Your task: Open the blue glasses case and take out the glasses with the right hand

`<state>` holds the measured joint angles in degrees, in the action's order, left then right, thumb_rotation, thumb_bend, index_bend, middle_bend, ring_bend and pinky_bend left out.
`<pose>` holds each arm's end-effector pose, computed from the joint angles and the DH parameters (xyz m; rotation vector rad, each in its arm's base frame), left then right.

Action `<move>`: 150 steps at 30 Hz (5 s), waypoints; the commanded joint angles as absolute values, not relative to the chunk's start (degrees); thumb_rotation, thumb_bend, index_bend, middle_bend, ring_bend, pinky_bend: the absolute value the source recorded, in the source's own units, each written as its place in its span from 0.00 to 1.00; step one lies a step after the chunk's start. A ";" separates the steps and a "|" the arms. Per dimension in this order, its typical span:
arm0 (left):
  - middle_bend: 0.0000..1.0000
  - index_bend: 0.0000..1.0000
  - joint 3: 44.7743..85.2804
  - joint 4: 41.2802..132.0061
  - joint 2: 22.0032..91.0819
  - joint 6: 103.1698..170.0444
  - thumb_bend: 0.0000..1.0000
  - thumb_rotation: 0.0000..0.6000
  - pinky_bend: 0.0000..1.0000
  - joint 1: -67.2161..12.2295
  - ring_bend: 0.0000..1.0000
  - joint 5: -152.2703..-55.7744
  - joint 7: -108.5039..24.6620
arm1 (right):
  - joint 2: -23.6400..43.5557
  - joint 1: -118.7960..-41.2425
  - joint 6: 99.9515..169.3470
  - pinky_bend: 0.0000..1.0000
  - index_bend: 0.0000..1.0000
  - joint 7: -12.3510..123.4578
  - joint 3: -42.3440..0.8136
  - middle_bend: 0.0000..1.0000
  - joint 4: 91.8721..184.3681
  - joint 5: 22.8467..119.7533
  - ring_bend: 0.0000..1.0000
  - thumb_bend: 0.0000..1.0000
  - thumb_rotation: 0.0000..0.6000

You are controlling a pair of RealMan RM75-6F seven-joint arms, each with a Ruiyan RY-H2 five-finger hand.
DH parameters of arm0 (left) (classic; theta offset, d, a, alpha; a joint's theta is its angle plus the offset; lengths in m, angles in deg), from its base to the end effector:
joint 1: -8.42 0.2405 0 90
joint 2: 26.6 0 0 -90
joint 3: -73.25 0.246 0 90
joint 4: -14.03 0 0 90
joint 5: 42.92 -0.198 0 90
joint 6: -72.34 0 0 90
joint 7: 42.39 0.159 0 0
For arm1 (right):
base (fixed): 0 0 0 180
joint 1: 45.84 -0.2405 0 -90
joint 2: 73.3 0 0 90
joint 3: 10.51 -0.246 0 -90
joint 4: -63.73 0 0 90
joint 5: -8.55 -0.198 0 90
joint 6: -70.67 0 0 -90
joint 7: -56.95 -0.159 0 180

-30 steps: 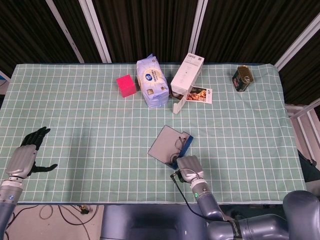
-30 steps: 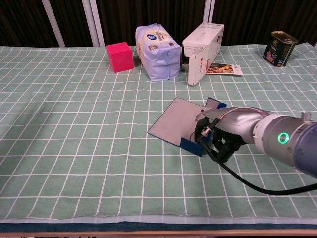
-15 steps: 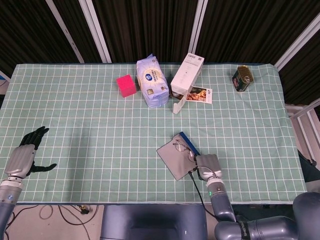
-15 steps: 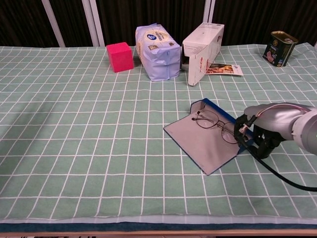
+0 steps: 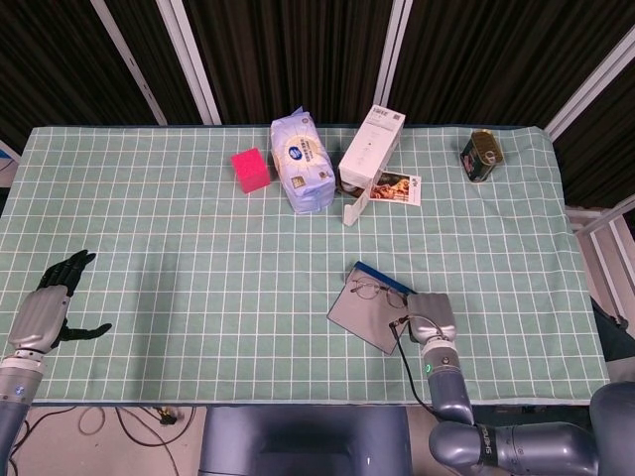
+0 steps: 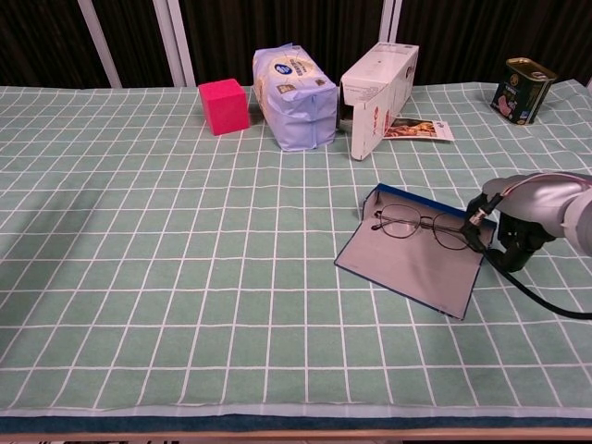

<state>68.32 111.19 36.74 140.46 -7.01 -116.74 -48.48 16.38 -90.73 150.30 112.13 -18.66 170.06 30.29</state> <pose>-0.2829 0.2477 0.1338 -1.3988 -1.2317 -0.9191 -0.1626 -0.2946 -0.0052 1.6349 -1.0916 0.3588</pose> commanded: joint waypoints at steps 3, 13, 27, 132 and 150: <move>0.00 0.00 68.30 111.29 36.67 140.41 0.00 1.00 0.00 -6.97 0.00 -116.61 -48.58 | 16.32 -90.85 149.57 0.99 0.31 112.13 -19.42 0.84 168.69 29.60 0.90 0.54 1.00; 0.00 0.00 68.23 111.34 36.59 140.41 0.00 1.00 0.00 -6.93 0.00 -116.50 -48.74 | 16.15 -91.48 148.31 0.99 0.27 112.24 -21.59 0.84 165.86 27.52 0.90 0.54 1.00; 0.00 0.00 68.12 111.32 36.62 140.52 0.00 1.00 0.00 -6.88 0.00 -116.45 -48.81 | 16.01 -91.83 146.37 0.99 0.18 110.69 -23.51 0.84 163.15 27.34 0.90 0.54 1.00; 0.00 0.00 67.75 110.66 37.35 140.37 0.00 1.00 0.00 -7.03 0.00 -116.02 -48.92 | 23.40 -96.78 139.04 0.99 0.49 103.50 -34.13 0.90 147.94 16.23 0.96 0.52 1.00; 0.00 0.00 67.71 110.85 37.20 140.27 0.00 1.00 0.00 -7.00 0.00 -115.93 -49.20 | 22.67 -96.15 139.22 0.99 0.55 101.61 -34.50 0.90 149.79 18.38 0.96 0.52 1.00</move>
